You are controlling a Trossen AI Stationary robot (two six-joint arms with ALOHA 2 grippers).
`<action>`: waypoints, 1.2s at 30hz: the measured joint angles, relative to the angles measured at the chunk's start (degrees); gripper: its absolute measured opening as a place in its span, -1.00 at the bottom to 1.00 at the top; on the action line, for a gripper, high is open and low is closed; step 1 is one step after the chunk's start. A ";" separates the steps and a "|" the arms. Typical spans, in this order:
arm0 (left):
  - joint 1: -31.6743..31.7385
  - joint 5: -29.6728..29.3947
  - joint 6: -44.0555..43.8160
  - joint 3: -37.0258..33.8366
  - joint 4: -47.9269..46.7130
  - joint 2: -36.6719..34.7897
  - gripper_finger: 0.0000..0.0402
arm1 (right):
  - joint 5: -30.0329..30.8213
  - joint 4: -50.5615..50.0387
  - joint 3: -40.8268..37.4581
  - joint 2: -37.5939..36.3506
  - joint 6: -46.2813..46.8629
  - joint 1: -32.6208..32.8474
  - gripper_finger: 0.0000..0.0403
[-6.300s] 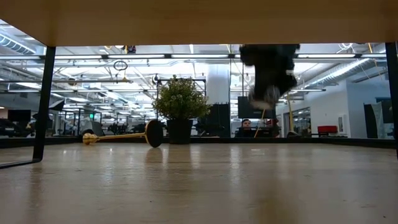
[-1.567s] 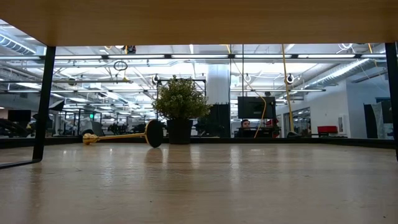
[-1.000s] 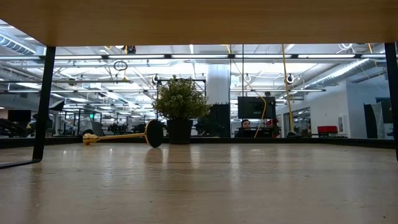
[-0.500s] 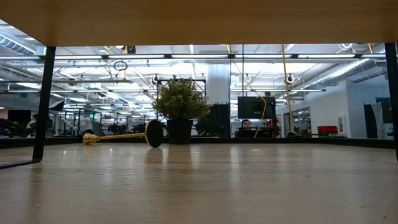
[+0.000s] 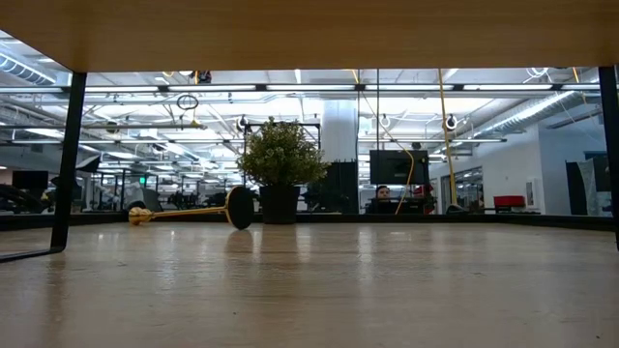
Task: Pick & Place candle stick holders
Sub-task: Put the red scented candle on the shelf
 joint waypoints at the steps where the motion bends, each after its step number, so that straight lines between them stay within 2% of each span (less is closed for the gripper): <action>1: 0.00 -0.01 0.00 0.00 0.00 -0.02 -1.00 | 0.84 1.52 0.00 -0.47 -0.31 -0.56 0.67; 4: 0.00 -0.07 0.02 0.00 -0.08 -0.07 -1.00 | 2.51 6.90 0.07 -1.50 -1.08 -2.05 0.67; 8: -0.08 -0.03 -0.08 0.00 -0.07 -0.09 -1.00 | 1.21 16.57 0.09 -1.59 -3.65 -3.26 0.67; 13: -1.37 0.02 -1.07 0.00 -0.06 -0.21 -1.00 | -4.10 15.25 0.10 0.85 -1.95 -2.42 0.55; 18: -2.61 -0.26 -2.02 0.00 -0.24 -0.55 -1.00 | -5.16 10.52 0.00 2.56 1.31 -0.90 0.13; 25: -2.56 -0.44 -2.05 0.00 -0.42 -0.55 -1.00 | -3.52 11.80 0.00 2.58 -0.10 -0.61 -0.87; 30: -2.58 -0.41 -2.08 0.00 -0.54 -0.55 -1.00 | -3.52 11.67 0.00 2.58 0.07 -0.10 -0.98; 36: -2.58 -0.17 -2.47 0.00 -0.57 -0.55 -1.00 | -2.56 9.26 0.00 2.58 -0.19 -0.13 -1.00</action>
